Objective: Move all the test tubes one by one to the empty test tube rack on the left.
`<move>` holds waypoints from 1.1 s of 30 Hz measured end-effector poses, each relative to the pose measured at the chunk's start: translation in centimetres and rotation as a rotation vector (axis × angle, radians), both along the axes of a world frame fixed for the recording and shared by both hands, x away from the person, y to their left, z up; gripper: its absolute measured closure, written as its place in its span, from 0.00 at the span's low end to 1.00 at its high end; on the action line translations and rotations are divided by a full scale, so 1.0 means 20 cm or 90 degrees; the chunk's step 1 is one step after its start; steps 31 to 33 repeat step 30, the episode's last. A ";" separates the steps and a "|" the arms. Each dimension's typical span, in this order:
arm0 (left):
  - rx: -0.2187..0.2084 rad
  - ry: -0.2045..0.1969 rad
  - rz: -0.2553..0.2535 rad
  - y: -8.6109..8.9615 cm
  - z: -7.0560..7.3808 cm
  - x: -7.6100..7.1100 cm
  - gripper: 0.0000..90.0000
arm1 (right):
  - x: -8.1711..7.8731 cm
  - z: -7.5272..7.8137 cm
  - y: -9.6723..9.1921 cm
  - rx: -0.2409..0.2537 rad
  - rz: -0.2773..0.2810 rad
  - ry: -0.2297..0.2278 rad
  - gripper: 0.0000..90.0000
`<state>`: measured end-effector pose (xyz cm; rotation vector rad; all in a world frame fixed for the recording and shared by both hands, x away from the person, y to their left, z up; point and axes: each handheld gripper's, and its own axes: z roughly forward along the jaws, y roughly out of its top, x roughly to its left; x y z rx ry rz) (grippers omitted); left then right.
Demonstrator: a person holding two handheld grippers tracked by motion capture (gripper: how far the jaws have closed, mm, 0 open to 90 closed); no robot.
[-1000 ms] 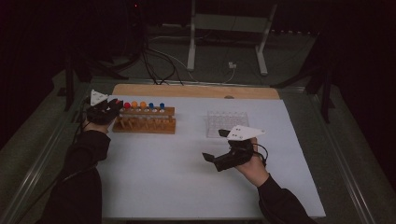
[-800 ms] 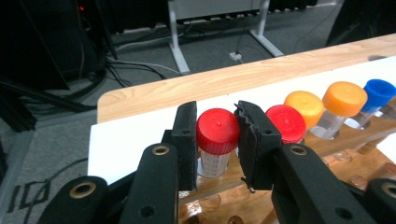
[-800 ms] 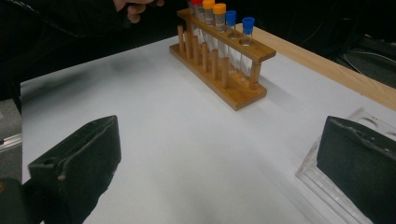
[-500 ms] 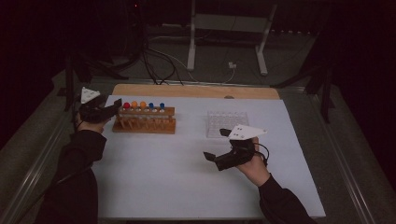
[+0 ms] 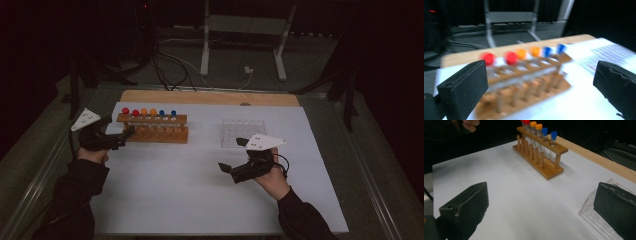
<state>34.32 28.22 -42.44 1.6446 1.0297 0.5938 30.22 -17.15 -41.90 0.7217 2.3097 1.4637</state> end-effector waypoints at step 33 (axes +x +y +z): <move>0.051 0.053 -0.207 -0.39 -0.43 -0.35 0.00 | 0.01 -0.05 -0.02 -0.001 -0.007 0.006 0.00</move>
